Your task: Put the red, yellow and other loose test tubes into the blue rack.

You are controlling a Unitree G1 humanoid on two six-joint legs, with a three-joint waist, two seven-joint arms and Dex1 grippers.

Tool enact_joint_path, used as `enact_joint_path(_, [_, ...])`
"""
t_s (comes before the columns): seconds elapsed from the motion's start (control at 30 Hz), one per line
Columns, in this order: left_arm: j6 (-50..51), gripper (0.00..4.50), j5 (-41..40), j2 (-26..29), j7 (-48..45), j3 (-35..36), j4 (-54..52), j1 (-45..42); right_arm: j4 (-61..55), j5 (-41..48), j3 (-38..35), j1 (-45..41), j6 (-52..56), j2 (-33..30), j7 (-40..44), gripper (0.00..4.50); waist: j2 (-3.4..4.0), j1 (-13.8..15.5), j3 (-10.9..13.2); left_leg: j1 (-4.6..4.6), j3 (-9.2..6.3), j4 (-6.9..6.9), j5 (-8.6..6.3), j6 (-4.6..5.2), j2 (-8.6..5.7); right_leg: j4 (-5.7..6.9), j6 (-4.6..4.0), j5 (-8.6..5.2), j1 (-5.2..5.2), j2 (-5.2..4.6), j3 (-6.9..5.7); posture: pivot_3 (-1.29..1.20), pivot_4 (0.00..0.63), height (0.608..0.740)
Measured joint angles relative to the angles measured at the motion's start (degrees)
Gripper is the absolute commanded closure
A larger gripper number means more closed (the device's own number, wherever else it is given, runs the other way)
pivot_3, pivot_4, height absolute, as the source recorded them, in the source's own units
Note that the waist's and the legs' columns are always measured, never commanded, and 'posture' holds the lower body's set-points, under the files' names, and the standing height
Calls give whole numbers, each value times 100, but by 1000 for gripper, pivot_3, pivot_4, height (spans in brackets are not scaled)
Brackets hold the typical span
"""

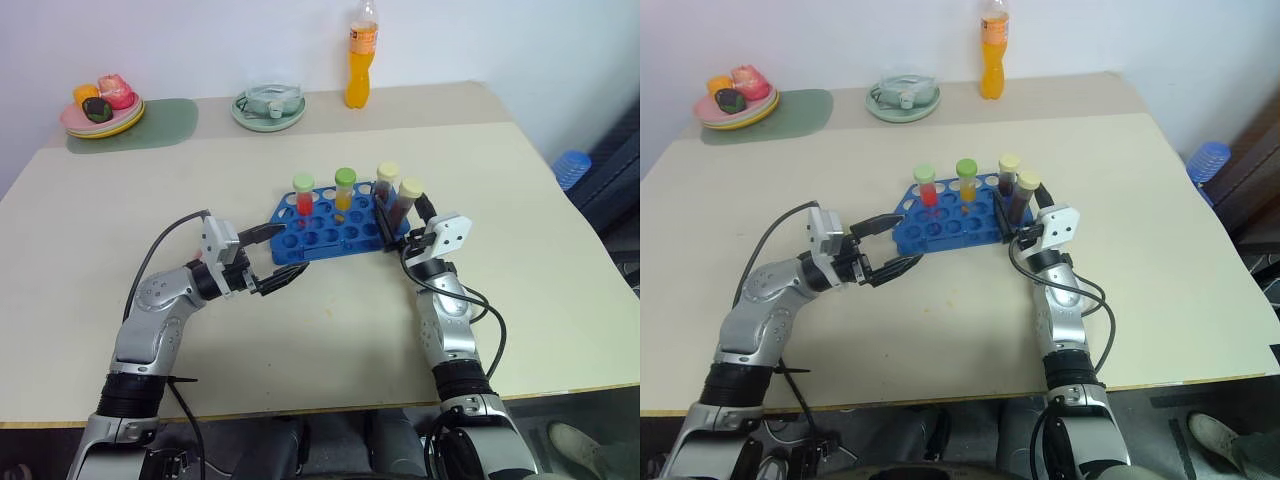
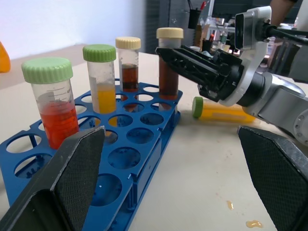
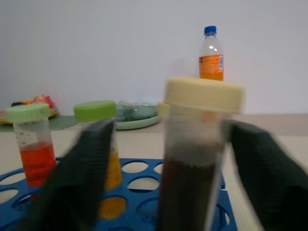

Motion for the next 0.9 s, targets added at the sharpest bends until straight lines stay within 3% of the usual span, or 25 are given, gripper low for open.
enact_joint_path(0.17, [0, 0, 0, -3, 14, -22, -1, 12, -611, -135, 205, 267, 534, -485, 146, 334, 0, 18, 0, -1, 0, 3, 0, 0, -2, -1, 0, 0, 2, -1, 1, 0, 150, 740])
enact_joint_path(0.5, [-10, 0, 8, -24, -106, -136, 48, -22, -3297, 266, 150, 1162, 3528, -2176, 694, 334, 0, 57, 0, -6, 1, 4, -1, 2, -2, -4, 0, 0, 2, -6, 2, 0, 150, 740])
enact_joint_path(0.6, [-16, 0, 11, -38, -158, -197, 97, -54, -4171, 257, -20, 1309, 5199, -2944, 541, 334, -1, 97, -1, -10, 2, 10, -1, 3, -5, -5, 0, 0, 2, -9, 4, 0, 150, 740])
enact_joint_path(0.73, [-26, 0, 19, -97, -225, -277, 183, -79, -4748, 1044, -351, 625, 8281, -3890, 608, 334, 0, 133, -1, -10, 6, 8, -1, 3, 1, -8, -1, 1, 3, -11, 6, 0, 150, 740])
enact_joint_path(0.9, [-51, 0, 27, -103, -279, -287, 247, -175, -4745, 1587, -397, -21, 9998, -4082, 726, 334, -3, 206, -2, -15, 3, 9, -5, 8, -1, -16, -1, 1, 7, -15, 0, 0, 150, 740])
